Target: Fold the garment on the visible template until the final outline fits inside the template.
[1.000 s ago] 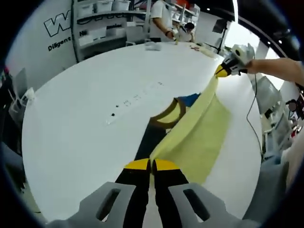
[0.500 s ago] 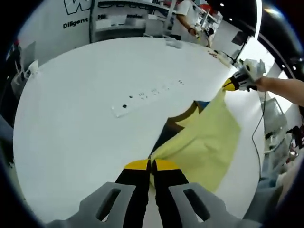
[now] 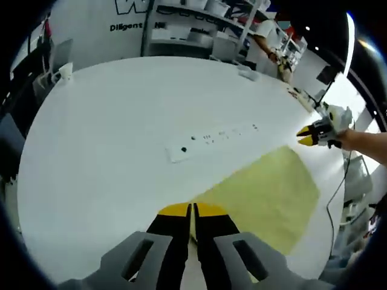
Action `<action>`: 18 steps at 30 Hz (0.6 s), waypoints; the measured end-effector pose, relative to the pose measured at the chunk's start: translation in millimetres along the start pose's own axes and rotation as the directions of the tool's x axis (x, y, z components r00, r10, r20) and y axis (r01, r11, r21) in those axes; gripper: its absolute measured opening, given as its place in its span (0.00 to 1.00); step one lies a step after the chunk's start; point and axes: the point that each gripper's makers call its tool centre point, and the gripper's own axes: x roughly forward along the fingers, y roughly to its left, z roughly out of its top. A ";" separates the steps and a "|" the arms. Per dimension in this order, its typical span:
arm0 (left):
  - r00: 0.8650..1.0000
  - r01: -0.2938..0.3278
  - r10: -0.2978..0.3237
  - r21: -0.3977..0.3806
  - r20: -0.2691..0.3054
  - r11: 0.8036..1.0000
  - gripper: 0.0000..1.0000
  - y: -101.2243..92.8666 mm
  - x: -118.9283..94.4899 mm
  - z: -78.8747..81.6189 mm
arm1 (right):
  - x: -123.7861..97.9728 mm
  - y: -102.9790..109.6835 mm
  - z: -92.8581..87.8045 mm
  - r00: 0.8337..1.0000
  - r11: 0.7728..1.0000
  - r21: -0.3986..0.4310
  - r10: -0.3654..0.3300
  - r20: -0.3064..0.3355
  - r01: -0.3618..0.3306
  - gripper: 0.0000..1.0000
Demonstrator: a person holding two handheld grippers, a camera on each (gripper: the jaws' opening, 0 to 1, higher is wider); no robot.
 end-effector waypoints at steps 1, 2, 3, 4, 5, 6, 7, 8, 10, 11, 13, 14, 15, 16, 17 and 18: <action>1.000 -0.002 0.002 0.000 -0.005 1.000 0.02 0.4 -2.0 -1.6 | -1.2 1.0 -2.0 1.000 1.000 0.004 0.002 -0.001 -0.002 0.03; 1.000 -0.002 0.002 -0.002 -0.003 1.000 0.02 0.8 -3.4 -2.2 | -2.9 2.4 -5.0 1.000 1.000 0.018 0.001 0.000 -0.001 0.04; 1.000 -0.001 0.001 -0.010 0.000 1.000 0.04 1.2 -5.7 -3.3 | -4.2 5.7 -6.0 1.000 1.000 0.028 0.008 0.010 -0.009 0.04; 1.000 0.003 -0.003 -0.017 -0.002 1.000 0.05 0.6 -6.6 -5.0 | -5.3 11.7 -9.3 1.000 1.000 0.023 0.020 0.014 -0.020 0.05; 1.000 0.012 -0.012 -0.017 -0.005 1.000 0.04 -1.3 -7.9 -7.7 | -6.5 14.6 -13.8 1.000 1.000 0.016 0.019 0.003 -0.019 0.05; 1.000 0.018 -0.018 -0.012 -0.008 1.000 0.04 -3.5 -9.7 -11.8 | -7.9 17.6 -17.1 1.000 1.000 0.017 0.021 0.001 -0.021 0.05; 1.000 0.020 -0.020 -0.004 -0.011 1.000 0.04 -5.0 -11.3 -15.1 | -9.4 24.8 -18.7 0.999 0.999 0.021 0.041 0.016 -0.042 0.06; 1.000 0.024 -0.024 0.002 -0.012 1.000 0.04 -6.9 -12.6 -18.8 | -10.4 27.6 -21.5 0.999 0.999 0.019 0.041 0.014 -0.042 0.06; 0.999 0.041 -0.041 0.007 -0.023 0.999 0.05 -11.5 -15.1 -29.3 | -13.8 33.6 -27.4 0.999 0.999 0.017 0.049 0.019 -0.049 0.06; 0.999 0.046 -0.046 0.014 -0.027 0.999 0.06 -13.7 -16.3 -33.9 | -16.1 38.7 -29.9 0.998 0.998 0.021 0.058 0.026 -0.059 0.06; 0.998 0.061 -0.060 0.039 -0.029 0.997 0.07 -19.7 -19.6 -43.4 | -20.4 45.3 -33.2 0.997 0.998 0.027 0.063 0.041 -0.064 0.08; 0.997 0.067 -0.066 0.041 -0.029 0.997 0.07 -23.7 -22.1 -49.4 | -22.5 49.4 -33.8 0.996 0.997 0.030 0.071 0.051 -0.073 0.08; 0.997 0.075 -0.073 0.045 -0.029 0.996 0.08 -26.6 -23.5 -53.4 | -24.9 53.3 -35.0 0.995 0.996 0.029 0.078 0.056 -0.080 0.08; 0.996 0.083 -0.081 0.055 -0.029 0.995 0.09 -29.8 -24.8 -57.7 | -28.3 58.3 -37.1 0.995 0.996 0.028 0.081 0.062 -0.083 0.09; 0.996 0.082 -0.080 0.069 -0.029 0.994 0.09 -32.8 -27.5 -64.5 | -31.4 64.2 -38.5 0.992 0.994 0.043 0.093 0.080 -0.097 0.10; 0.996 0.082 -0.080 0.074 -0.028 0.994 0.10 -34.9 -29.3 -68.8 | -33.8 67.2 -41.2 0.993 0.995 0.041 0.093 0.079 -0.096 0.11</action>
